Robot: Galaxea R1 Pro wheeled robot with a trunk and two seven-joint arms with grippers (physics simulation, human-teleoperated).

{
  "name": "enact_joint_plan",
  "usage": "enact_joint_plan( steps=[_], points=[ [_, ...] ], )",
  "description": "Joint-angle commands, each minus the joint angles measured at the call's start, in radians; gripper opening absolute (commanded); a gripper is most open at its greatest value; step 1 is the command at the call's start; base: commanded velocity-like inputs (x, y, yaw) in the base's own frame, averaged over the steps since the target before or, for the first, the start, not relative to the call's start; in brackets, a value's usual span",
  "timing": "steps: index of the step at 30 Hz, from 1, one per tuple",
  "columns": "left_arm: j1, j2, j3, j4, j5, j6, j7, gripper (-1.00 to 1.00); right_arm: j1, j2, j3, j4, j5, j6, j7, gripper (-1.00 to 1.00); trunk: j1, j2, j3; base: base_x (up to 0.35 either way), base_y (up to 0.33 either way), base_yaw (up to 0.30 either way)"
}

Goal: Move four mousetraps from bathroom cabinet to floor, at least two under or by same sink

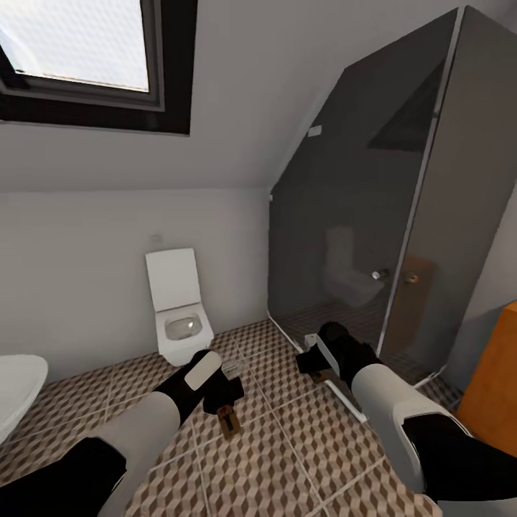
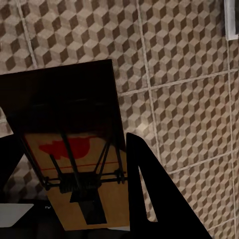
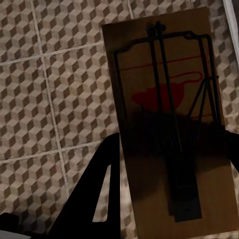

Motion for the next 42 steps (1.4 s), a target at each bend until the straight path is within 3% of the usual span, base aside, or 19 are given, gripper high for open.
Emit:
enact_joint_plan(
  steps=[1,18,27,42],
  points=[
    [-0.001,0.001,-0.007,-0.001,0.007,0.002,0.006,-1.00,0.000,-0.001,0.003,-0.002,0.009,0.004,0.010,-1.00,0.000,-0.001,-0.001,0.000,0.000,0.280],
    [-0.001,0.017,-0.007,0.000,0.007,0.001,0.005,-1.00,0.000,0.002,0.003,-0.001,0.008,0.004,0.010,-1.00,0.000,-0.001,-0.001,0.008,0.000,0.280],
    [-0.001,0.018,-0.007,0.000,0.009,-0.062,0.005,-1.00,0.000,0.001,0.003,-0.001,0.008,0.004,0.010,-1.00,0.000,-0.001,-0.001,0.281,0.000,0.280],
    [-0.001,0.018,-0.007,0.012,0.007,-0.068,0.007,-1.00,0.000,-0.001,0.003,-0.002,0.009,0.004,0.011,-1.00,0.000,-0.001,-0.001,0.310,0.000,0.241]
  ],
)
